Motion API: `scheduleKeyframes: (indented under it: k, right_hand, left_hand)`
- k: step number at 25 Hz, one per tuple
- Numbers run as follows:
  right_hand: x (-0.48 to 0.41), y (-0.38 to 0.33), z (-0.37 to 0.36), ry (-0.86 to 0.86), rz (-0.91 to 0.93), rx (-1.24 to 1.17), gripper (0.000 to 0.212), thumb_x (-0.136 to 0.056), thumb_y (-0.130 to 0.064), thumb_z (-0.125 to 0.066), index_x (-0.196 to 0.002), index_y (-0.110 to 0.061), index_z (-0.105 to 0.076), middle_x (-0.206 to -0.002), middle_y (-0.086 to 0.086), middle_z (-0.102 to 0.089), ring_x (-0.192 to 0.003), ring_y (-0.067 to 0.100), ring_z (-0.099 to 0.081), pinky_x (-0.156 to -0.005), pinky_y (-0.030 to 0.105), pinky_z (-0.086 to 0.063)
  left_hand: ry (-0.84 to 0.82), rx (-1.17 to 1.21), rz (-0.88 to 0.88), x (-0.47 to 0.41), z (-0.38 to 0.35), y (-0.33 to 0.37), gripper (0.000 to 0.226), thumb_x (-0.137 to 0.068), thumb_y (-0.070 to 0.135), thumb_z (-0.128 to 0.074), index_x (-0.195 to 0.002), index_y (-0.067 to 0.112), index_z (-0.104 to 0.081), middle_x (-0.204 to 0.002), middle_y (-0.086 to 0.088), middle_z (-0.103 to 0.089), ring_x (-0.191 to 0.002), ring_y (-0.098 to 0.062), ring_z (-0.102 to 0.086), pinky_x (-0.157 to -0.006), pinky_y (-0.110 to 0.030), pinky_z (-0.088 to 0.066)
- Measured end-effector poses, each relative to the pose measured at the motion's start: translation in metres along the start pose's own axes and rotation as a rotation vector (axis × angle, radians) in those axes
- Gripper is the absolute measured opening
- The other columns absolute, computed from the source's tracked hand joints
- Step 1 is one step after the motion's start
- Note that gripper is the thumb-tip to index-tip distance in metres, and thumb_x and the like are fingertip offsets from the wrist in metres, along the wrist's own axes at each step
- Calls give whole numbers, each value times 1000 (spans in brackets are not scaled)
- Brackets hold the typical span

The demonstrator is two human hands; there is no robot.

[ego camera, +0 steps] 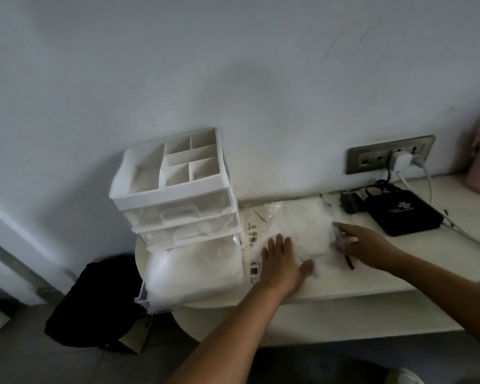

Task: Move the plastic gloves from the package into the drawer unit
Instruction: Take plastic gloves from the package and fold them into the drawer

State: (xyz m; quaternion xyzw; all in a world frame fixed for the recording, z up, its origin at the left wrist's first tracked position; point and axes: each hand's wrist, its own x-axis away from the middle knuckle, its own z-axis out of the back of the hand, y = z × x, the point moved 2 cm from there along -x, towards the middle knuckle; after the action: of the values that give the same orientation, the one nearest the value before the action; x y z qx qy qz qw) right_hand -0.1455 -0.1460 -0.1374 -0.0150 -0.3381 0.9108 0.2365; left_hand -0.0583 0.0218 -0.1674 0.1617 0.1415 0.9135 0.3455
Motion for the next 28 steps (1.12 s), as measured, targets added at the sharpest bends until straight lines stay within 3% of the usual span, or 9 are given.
scheduleKeyframes:
  k: [3, 6, 9, 13, 19, 21, 23, 26, 28]
  right_hand:
    - [-3, 5, -5, 103, -238, -534, 59, -78, -19, -76, -130, -6, -53, -107, 11, -62, -86, 21, -61, -71, 26, -51]
    - [-3, 6, -7, 156, -345, -498, 23, -79, -12, -75, -98, 0, -72, -70, 6, -65, -60, 15, -57, -53, 19, -47]
    - [-2, 6, -4, 187, -347, -498, 13, -82, -14, -72, -86, -2, -73, -65, 4, -64, -57, 12, -55, -45, 16, -39]
    - [-2, 12, 4, 264, -346, -381, 18, -80, -18, -74, -72, -2, -72, -62, 6, -67, -54, 13, -59, -55, 20, -48]
    - [1, 17, 22, 268, -315, -280, 22, -81, -22, -72, -70, -3, -69, -66, 8, -69, -64, 17, -65, -72, 32, -55]
    - [-1, 18, 38, 339, -321, -417, 17, -87, -17, -66, -76, -4, -66, -78, 11, -70, -70, 20, -64, -76, 34, -54]
    - [-3, 17, 60, 343, -323, -668, 17, -93, -10, -56, -77, -7, -61, -88, 10, -68, -74, 19, -62, -75, 30, -51]
    - [-1, 1, 85, 174, -152, -1254, 21, -92, -4, -48, -79, -6, -65, -95, 14, -70, -92, 26, -68, -89, 34, -50]
    - [5, -16, 94, 10, 25, -1372, 20, -80, -9, -53, -67, -2, -68, -96, 20, -71, -99, 30, -68, -91, 37, -52]
  left_hand:
    - [12, 26, -4, 6, -5, 4, 110, -69, 82, -4, -153, 11, -2, -160, -11, 8, -147, -28, 11, -117, -40, 9]
    - [61, 26, -9, 4, -9, 2, 127, -46, 81, 15, -153, 15, 1, -160, -9, 10, -147, -25, 14, -116, -39, 12]
    - [55, 25, 4, 5, -11, 1, 111, -60, 81, 9, -153, 21, 1, -160, -6, 10, -147, -22, 15, -114, -41, 14]
    - [37, -7, 22, 3, -12, -1, 72, -96, 61, -22, -153, 24, 2, -160, -5, 12, -146, -21, 16, -115, -46, 14]
    - [3, 34, 30, 5, -9, -2, 86, -84, 75, -14, -153, 27, 2, -159, -8, 15, -146, -26, 17, -114, -49, 14]
    - [6, 19, 31, 4, -9, -3, 100, -68, 81, -2, -153, 29, 0, -159, -9, 14, -146, -28, 17, -113, -52, 14]
    - [-6, -3, 43, 3, -9, -5, 83, -84, 74, -16, -153, 30, -3, -159, -10, 14, -146, -29, 16, -113, -53, 13]
    - [-58, -45, 80, -4, -4, -3, 70, -94, 61, -32, -152, 27, -11, -160, -12, 7, -147, -32, 9, -113, -57, 6]
    - [-52, 54, 68, -6, 14, 5, 74, -90, 66, -38, -149, 24, -25, -158, -11, -14, -146, -30, -11, -115, -53, -9]
